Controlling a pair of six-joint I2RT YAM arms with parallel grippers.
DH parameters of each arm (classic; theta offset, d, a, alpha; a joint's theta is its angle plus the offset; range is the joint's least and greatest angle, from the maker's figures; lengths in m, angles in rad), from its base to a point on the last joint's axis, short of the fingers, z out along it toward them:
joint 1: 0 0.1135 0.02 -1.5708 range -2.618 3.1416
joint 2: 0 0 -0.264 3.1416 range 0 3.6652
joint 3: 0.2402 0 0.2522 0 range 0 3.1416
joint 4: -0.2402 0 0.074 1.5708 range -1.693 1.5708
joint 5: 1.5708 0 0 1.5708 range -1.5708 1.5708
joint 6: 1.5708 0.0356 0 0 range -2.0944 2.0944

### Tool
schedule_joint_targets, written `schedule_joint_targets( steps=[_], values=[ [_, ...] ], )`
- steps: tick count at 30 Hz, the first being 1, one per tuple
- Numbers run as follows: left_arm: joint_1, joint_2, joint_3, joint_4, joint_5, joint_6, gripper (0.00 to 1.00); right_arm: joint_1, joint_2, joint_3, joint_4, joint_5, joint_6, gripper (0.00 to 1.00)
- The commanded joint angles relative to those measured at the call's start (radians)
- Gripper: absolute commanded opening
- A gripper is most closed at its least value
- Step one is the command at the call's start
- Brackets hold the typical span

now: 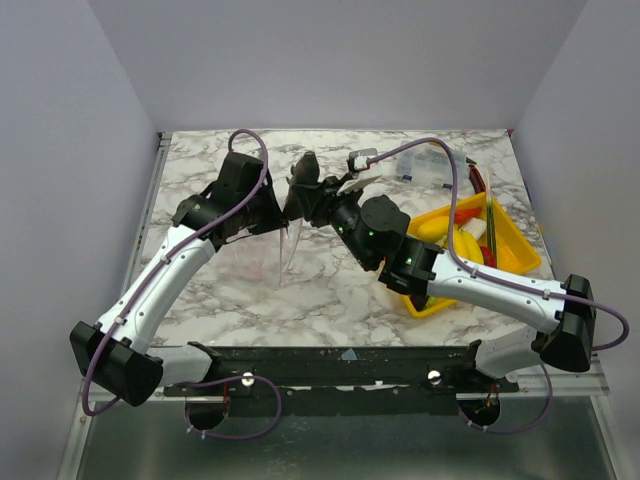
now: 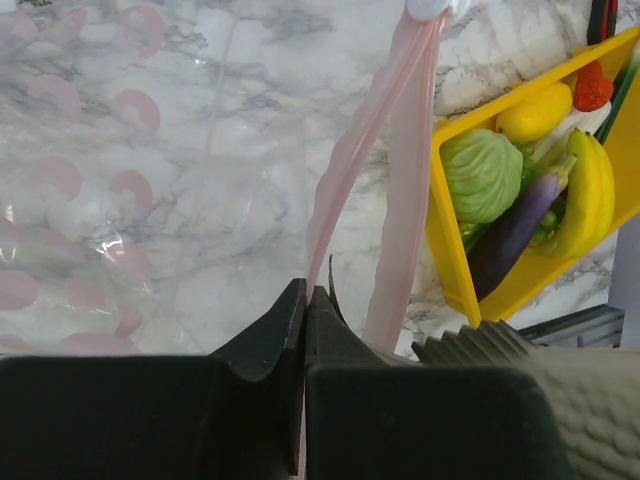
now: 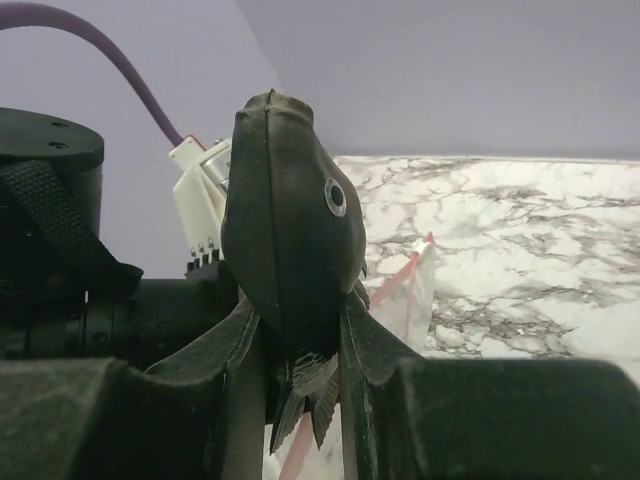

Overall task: Place the food in the zip-top bag and seal the zipper
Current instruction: Place the fake fish in the zipper food storage bag.

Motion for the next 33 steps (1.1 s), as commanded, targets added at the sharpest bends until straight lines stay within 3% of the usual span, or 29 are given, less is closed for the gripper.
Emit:
schedule_joint_targets(
  steps=[1,13,21,23,25,29,30,32,33],
  values=[
    [0.003,-0.038,0.046,-0.013,-0.061,0.0,0.0,0.037,-0.004,0.024,0.097,0.161,-0.097,0.0],
    [0.003,-0.066,0.074,0.0,-0.131,-0.044,0.0,0.067,0.044,0.034,0.053,0.207,-0.105,0.0],
    [0.003,-0.075,0.106,0.023,-0.141,-0.039,0.0,0.074,0.097,0.126,-0.228,0.089,0.168,0.03],
    [0.004,-0.083,0.105,0.027,-0.14,-0.037,0.0,0.074,0.118,0.138,-0.275,0.071,0.217,0.11],
    [0.004,-0.088,0.102,0.029,-0.144,-0.037,0.0,0.076,0.154,0.186,-0.384,0.064,0.25,0.12],
    [0.004,-0.093,0.102,0.024,-0.152,-0.026,0.0,0.079,0.192,0.238,-0.517,0.031,0.309,0.37],
    [0.003,-0.095,0.098,0.024,-0.152,-0.024,0.0,0.079,0.201,0.259,-0.551,0.028,0.331,0.48],
    [0.004,-0.104,0.086,0.022,-0.152,-0.022,0.0,0.077,0.233,0.356,-0.649,0.048,0.334,0.59],
    [0.003,-0.108,0.078,0.023,-0.152,-0.02,0.0,0.076,0.247,0.404,-0.691,0.047,0.335,0.68]
  ],
)
